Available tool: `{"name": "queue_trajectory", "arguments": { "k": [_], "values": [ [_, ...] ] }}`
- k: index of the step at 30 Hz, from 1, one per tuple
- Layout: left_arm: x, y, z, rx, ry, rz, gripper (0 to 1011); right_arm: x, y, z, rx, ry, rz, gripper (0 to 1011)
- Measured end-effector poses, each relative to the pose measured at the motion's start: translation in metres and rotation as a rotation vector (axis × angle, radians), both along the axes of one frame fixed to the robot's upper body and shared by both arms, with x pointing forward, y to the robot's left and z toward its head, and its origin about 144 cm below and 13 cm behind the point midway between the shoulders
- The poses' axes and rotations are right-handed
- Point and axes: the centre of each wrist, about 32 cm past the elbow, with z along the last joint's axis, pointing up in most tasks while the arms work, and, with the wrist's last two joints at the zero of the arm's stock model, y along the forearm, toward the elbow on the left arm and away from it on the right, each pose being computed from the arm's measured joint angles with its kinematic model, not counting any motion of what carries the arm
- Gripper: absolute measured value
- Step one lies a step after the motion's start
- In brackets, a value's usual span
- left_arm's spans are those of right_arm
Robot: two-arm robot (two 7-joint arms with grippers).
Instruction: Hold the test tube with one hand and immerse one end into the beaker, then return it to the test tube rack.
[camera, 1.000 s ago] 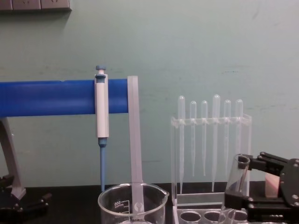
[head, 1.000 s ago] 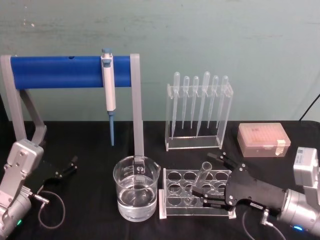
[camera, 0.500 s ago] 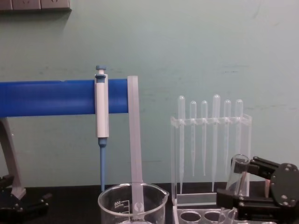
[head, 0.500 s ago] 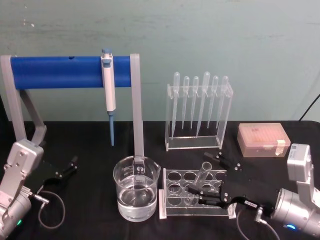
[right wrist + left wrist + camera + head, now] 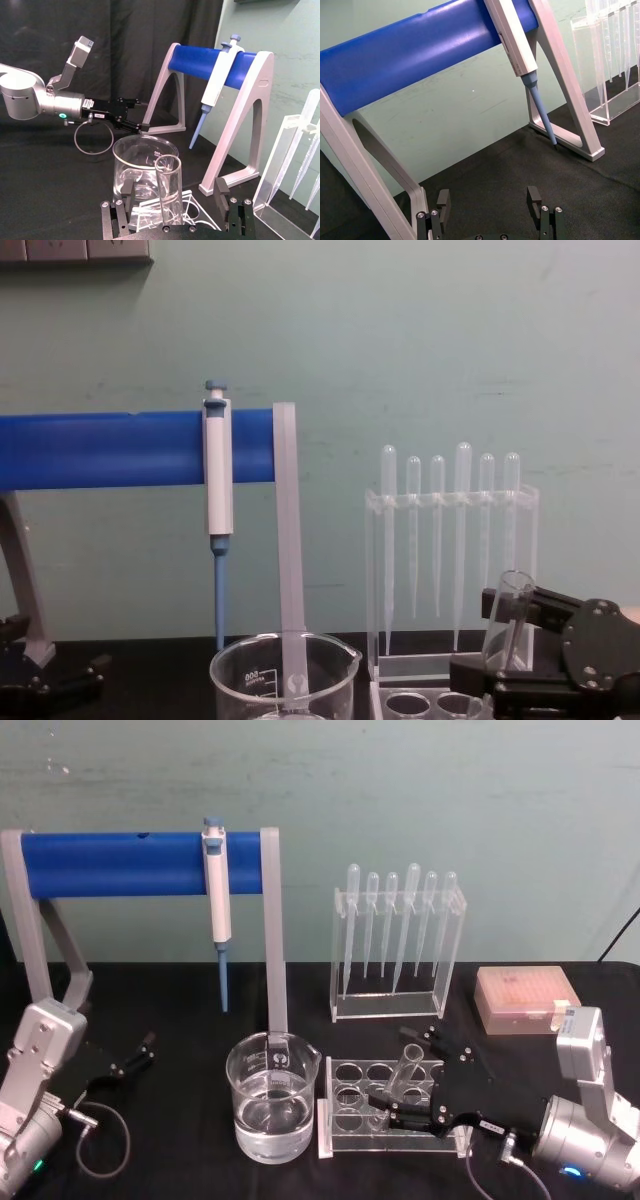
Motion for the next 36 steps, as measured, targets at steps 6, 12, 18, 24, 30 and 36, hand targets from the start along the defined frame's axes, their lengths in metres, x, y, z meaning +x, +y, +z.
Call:
{"name": "queue_trajectory", "arguments": {
  "k": [6, 12, 18, 24, 30, 36],
  "values": [
    [0.0, 0.0, 0.0, 0.0, 0.0, 0.0, 1000, -0.0004, -0.0004, -0.0001, 0.002, 0.0, 0.0, 984],
    [0.0, 0.0, 0.0, 0.0, 0.0, 0.0, 1000, -0.0007, -0.0006, -0.0002, 0.004, -0.002, -0.001, 873],
    [0.0, 0.0, 0.0, 0.0, 0.0, 0.0, 1000, -0.0008, -0.0009, 0.0, 0.005, -0.003, -0.001, 695],
    [0.0, 0.0, 0.0, 0.0, 0.0, 0.0, 1000, -0.0009, -0.001, 0.0, 0.005, -0.004, -0.001, 477],
    [0.0, 0.0, 0.0, 0.0, 0.0, 0.0, 1000, -0.0011, -0.0011, 0.0, 0.005, -0.005, -0.001, 287],
    [0.0, 0.0, 0.0, 0.0, 0.0, 0.0, 1000, -0.0012, 0.0001, 0.0033, 0.007, -0.016, -0.01, 227]
  ]
}}
